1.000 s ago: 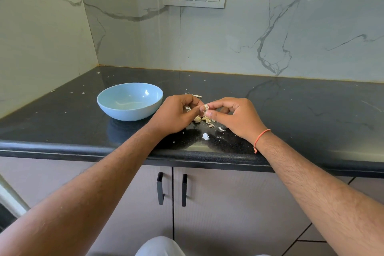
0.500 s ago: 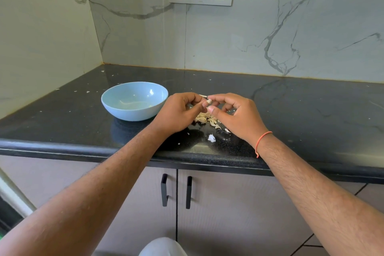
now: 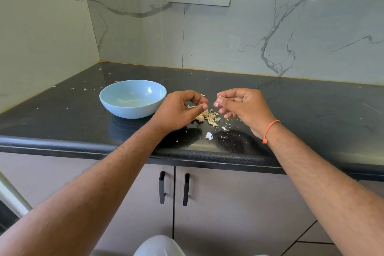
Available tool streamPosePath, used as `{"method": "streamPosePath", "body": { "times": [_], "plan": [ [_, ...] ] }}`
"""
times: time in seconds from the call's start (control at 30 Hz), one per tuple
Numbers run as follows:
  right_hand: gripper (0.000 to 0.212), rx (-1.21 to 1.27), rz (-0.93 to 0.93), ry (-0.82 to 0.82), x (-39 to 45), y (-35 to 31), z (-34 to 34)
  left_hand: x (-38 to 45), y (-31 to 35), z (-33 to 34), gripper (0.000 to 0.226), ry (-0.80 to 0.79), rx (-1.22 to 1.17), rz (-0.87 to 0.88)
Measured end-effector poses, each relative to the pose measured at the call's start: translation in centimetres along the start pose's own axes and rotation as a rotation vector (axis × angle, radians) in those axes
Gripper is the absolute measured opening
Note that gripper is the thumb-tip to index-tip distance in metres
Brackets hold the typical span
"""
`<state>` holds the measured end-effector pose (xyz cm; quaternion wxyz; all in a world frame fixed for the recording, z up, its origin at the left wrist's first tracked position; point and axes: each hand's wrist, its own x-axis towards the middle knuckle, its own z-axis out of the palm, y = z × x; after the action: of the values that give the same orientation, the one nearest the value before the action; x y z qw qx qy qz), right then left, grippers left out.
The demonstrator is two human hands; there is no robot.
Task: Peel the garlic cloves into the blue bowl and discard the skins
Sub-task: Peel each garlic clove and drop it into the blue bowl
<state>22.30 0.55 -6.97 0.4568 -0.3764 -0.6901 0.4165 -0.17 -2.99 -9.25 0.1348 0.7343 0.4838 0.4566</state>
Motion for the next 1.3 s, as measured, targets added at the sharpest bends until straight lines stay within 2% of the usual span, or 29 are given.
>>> {"method": "streamPosePath", "body": {
  "times": [0.13, 0.27, 0.37, 0.67, 0.83, 1.03, 1.3],
  "plan": [
    [0.009, -0.268, 0.119, -0.115, 0.7, -0.3, -1.9, 0.2, -0.7, 0.2, 0.013, 0.004, 0.007, -0.019],
    [0.012, -0.639, 0.142, -0.253, 1.0, -1.3, -3.1, 0.2, -0.9, 0.1, 0.013, 0.005, 0.005, -0.025],
    [0.001, -0.808, 0.138, -0.288, 1.0, -2.9, -3.4, 0.2, -0.9, 0.1, 0.012, 0.002, 0.002, -0.020],
    [0.004, -0.906, 0.182, -0.359, 1.5, -3.9, -3.3, 0.0, -0.3, 0.0, 0.014, -0.007, -0.008, -0.026],
    [0.004, -0.815, 0.149, -0.288, 1.5, -3.3, -3.0, -0.1, -0.1, -0.2, 0.015, -0.012, 0.009, -0.026],
    [0.009, -0.757, 0.252, -0.313, 1.9, -2.2, -3.3, -0.1, -0.4, 0.0, 0.011, 0.003, -0.024, -0.030],
    [0.004, -0.668, 0.226, -0.288, 1.9, -1.3, -3.3, 0.1, -0.8, 0.0, 0.013, 0.003, -0.025, -0.028]
  ]
}}
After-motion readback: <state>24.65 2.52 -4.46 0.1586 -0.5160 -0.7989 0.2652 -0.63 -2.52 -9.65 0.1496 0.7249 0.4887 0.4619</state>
